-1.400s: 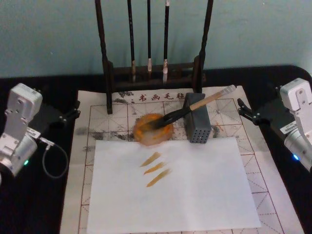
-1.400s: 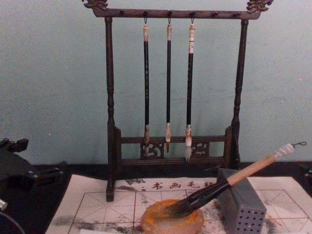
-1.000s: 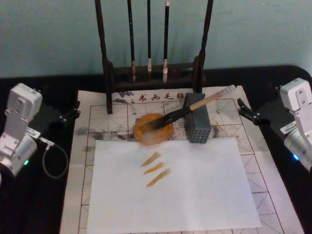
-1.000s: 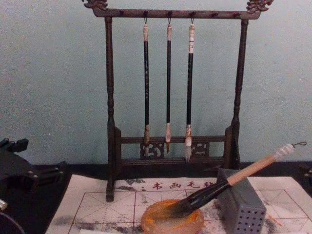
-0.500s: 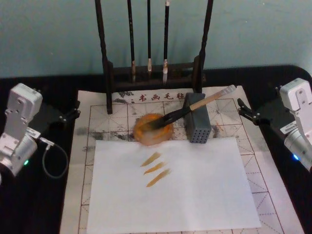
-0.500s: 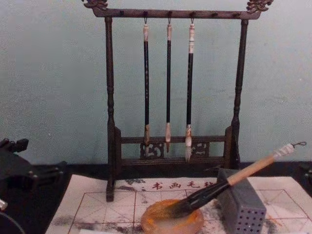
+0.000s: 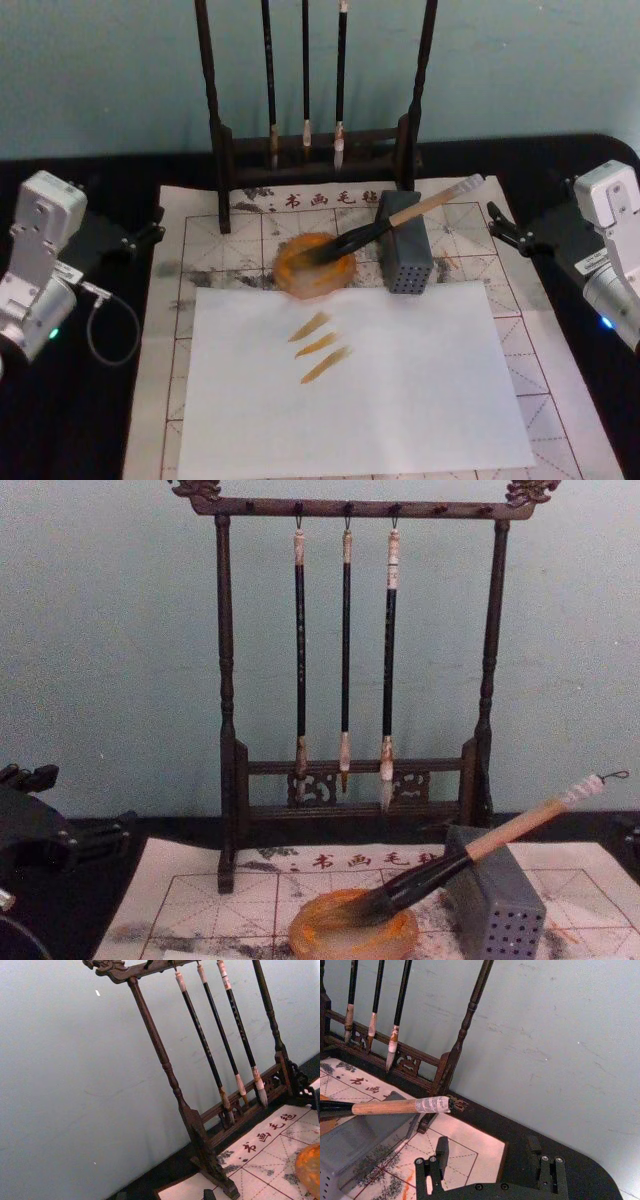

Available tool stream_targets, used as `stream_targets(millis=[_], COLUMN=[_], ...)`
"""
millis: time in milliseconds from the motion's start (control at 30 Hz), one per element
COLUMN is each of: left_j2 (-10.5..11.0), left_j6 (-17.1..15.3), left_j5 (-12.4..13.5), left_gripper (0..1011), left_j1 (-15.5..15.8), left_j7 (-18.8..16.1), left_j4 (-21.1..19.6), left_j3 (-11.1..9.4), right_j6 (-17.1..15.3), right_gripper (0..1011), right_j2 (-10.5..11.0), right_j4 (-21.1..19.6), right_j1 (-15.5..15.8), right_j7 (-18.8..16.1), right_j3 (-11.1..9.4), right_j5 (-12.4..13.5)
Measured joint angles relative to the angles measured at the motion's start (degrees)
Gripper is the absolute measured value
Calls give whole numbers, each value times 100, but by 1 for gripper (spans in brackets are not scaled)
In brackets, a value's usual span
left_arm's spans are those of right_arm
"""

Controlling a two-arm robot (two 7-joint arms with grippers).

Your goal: Pick up the brush from the inkstone, write on the paper, then place the brush back to its original position.

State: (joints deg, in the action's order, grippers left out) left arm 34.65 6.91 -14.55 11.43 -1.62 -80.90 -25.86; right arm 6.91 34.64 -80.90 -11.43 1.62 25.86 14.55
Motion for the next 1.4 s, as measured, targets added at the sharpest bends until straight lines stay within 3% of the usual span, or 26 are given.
stream_targets(millis=[167, 367, 533, 833, 1200, 1400], left_j2=[0, 0, 0, 0, 0, 0], left_j6=[0, 0, 0, 0, 0, 0], left_j5=[0, 0, 0, 0, 0, 0], left_gripper=[1001, 1001, 1001, 1001, 1001, 1001], left_j1=[0, 0, 0, 0, 0, 0], left_j7=[0, 0, 0, 0, 0, 0], left_j4=[0, 0, 0, 0, 0, 0], left_j3=[0, 0, 0, 0, 0, 0], right_j6=[44, 139, 198, 294, 133, -69], right_gripper=[1002, 1002, 1002, 1002, 1003, 1002], right_j2=[-62, -172, -334, -603, -1147, -1404], right_j4=[20, 14, -52, -71, 348, 647], right_j1=[17, 121, 360, 619, 524, 335], right_j7=[-86, -326, -684, -1384, -2500, -2873], right_j3=[-83, -277, -571, -870, -1202, -1321], right_j5=[40, 355, 973, 1844, 3077, 3542])
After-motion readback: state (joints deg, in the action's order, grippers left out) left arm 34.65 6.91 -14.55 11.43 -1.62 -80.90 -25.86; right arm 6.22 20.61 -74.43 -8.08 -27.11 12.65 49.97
